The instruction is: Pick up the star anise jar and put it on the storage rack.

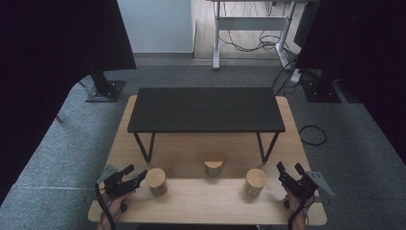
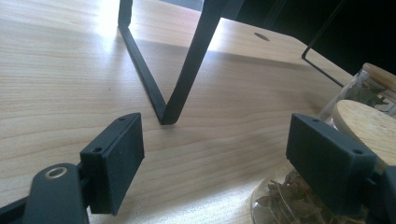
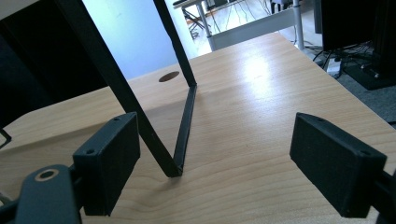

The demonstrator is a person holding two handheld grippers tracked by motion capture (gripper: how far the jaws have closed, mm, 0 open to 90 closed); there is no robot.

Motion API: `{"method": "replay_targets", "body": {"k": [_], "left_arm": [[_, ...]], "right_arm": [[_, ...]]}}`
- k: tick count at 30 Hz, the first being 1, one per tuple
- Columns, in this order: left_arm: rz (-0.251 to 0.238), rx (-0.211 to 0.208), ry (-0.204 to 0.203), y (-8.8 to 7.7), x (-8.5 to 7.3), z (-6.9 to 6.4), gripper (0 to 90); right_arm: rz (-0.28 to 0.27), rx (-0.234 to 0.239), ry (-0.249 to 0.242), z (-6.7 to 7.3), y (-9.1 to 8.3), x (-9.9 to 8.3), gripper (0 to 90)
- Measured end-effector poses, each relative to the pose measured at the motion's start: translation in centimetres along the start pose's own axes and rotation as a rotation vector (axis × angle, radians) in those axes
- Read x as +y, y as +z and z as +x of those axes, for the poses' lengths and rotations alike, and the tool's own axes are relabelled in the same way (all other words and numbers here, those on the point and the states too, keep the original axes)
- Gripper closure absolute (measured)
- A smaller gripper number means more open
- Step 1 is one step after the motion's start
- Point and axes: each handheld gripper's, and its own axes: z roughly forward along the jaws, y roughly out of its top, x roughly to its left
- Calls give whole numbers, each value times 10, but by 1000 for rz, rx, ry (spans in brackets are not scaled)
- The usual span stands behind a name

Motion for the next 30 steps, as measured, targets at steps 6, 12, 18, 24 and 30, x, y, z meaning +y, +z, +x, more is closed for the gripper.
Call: {"method": "replay_targets", "body": {"k": [6,12,18,24,30], "left_arm": [[-2,-13,1,0,1,1,184],[6,-17,3,1,1,1,184],[5,-16,0,1,1,1,184],[7,-20,-2,1,1,2,184],[11,-16,0,1,1,1,181]], "right_arm": [[-2,18,8,-1,-1,0,154],[-5,16,31,-3,0,0,158],[-10,9,31,-3,-1,0,156],[-10,-3,31,-3,0,0,149],[-12,-3,33,-3,0,0,145]]}}
